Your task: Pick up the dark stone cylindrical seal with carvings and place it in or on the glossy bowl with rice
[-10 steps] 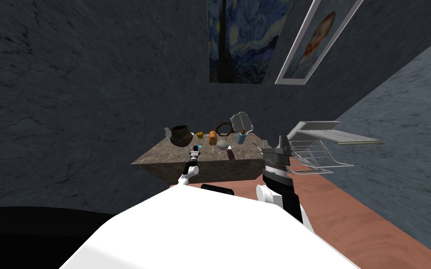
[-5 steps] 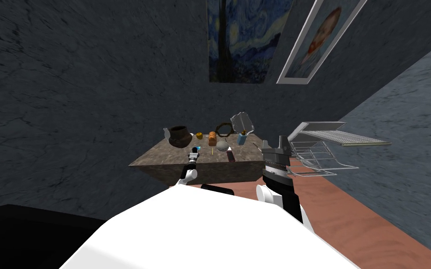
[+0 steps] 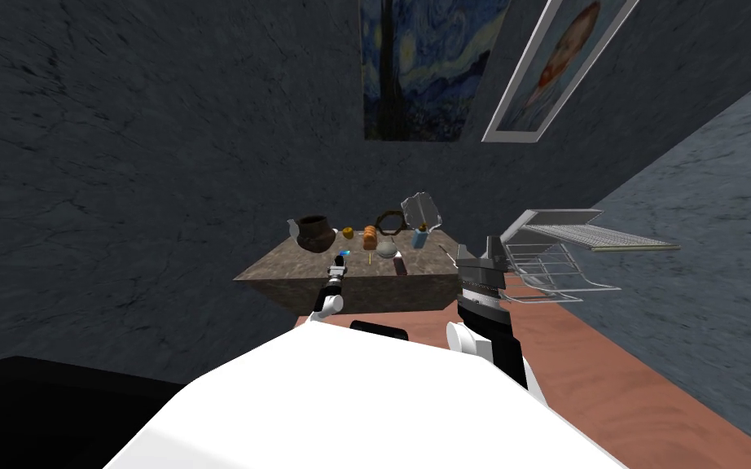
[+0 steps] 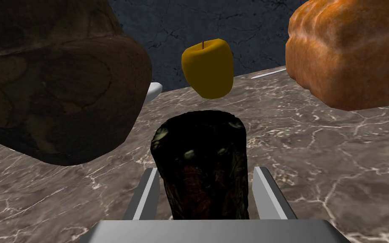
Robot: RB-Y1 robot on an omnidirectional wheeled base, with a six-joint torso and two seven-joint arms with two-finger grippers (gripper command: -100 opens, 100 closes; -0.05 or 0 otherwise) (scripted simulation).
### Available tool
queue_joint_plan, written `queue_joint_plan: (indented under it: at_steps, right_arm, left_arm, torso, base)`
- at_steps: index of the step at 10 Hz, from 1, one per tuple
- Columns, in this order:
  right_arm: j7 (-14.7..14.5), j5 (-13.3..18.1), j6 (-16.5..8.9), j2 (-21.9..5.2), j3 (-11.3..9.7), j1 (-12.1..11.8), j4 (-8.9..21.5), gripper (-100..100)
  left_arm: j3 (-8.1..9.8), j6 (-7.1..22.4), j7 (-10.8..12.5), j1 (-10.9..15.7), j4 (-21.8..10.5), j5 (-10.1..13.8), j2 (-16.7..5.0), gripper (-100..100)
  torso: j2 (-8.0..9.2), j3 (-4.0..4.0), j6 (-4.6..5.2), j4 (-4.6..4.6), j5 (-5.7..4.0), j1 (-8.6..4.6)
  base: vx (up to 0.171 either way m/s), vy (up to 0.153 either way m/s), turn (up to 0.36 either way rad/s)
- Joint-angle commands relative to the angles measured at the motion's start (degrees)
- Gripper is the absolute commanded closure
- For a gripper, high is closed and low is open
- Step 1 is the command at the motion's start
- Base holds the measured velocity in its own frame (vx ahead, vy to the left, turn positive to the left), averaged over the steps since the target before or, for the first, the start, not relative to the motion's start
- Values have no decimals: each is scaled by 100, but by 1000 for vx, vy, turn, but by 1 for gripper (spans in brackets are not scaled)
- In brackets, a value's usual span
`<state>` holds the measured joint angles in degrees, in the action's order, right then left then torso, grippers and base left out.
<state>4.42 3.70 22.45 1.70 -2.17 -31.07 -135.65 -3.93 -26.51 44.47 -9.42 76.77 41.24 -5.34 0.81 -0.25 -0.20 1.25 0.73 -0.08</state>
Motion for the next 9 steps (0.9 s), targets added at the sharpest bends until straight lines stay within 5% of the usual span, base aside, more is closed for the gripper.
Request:
queue_joint_plan:
  at_steps: [1, 9]
  right_arm:
    - [0, 0, 0, 0, 0, 0, 0, 0]
    - [0, 0, 0, 1, -1, 0, 0, 0]
  left_arm:
    - [-17, 71, 50, -47, -24, -33, -46, 100]
    - [306, 768, 50, -25, 135, -549, -150, 100]
  torso:
    - [0, 0, 0, 0, 0, 0]
    - [9, -12, -8, 34, -2, -56]
  base:
    - [-247, -134, 83]
    - [-210, -152, 130]
